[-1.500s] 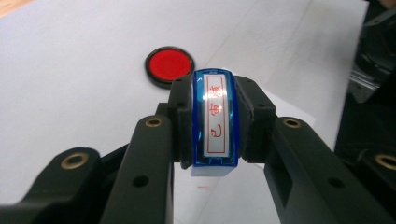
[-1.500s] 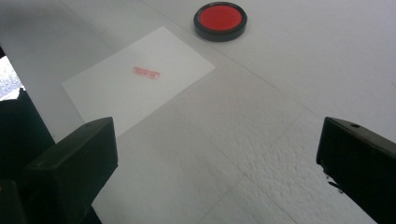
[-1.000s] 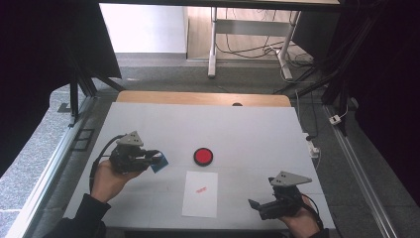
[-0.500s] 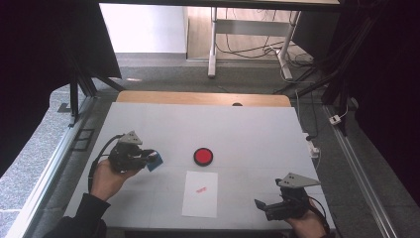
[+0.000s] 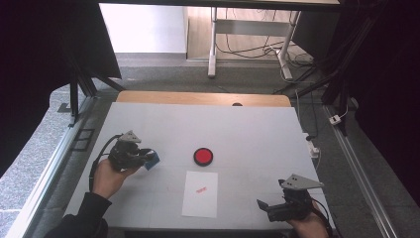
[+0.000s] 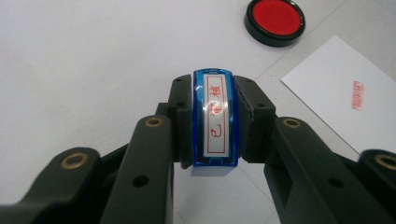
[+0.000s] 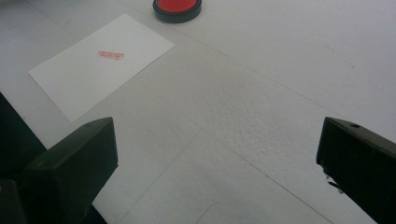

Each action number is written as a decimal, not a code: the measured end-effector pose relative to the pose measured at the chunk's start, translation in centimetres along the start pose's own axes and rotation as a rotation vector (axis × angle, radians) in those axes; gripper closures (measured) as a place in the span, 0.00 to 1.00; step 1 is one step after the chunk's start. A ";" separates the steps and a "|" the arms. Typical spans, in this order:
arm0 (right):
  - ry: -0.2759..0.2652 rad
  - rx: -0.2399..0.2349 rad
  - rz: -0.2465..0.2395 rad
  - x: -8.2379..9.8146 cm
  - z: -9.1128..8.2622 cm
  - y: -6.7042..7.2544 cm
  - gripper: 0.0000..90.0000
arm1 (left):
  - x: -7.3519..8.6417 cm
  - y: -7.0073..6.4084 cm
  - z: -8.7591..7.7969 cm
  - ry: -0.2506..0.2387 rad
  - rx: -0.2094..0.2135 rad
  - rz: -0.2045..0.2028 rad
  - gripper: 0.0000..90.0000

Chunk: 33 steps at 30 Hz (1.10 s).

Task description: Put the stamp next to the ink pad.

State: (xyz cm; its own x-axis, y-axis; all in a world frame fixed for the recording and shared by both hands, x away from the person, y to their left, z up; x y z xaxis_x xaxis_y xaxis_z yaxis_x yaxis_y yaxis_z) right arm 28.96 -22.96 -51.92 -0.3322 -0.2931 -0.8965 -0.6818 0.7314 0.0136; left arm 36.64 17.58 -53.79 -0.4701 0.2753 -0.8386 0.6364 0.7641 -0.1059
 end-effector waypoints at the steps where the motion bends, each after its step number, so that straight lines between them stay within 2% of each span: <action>1: 0.001 0.000 -0.003 0.0 0.0 0.0 0.00 | 0.1 0.1 0.1 0.003 -0.002 -0.002 0.78; 5: 0.002 -0.003 -0.005 0.0 0.0 0.1 0.00 | 0.5 0.5 0.5 0.017 -0.019 -0.002 0.78; 11: 0.007 -0.002 -0.006 0.1 0.1 0.1 0.00 | 1.0 0.9 1.2 0.030 -0.029 -0.024 0.78; 24: 0.015 -0.006 -0.010 0.1 0.2 0.2 0.00 | 2.1 0.8 2.3 0.088 -0.019 -0.015 0.77; 33: 0.017 -0.002 -0.008 0.1 0.1 0.1 0.00 | 1.9 0.8 2.2 0.072 -0.019 -0.045 0.63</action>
State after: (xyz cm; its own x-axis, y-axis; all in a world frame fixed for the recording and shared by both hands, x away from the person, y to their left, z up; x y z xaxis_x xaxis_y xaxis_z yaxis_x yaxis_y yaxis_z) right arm 28.94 -22.85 -52.12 -0.3378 -0.3095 -0.8889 -0.6861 0.7275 0.0075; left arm 37.65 17.44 -56.68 -0.5411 0.2816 -0.7925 0.6026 0.7871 -0.1318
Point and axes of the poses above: each handheld gripper's, and its own axes: z roughly forward along the jaws, x roughly out of its underside, y roughly to its left, the point moved 9 cm from there along z, roughly forward along the jaws, and after that the axes turned 15 degrees about -y, right-handed, at the moved point
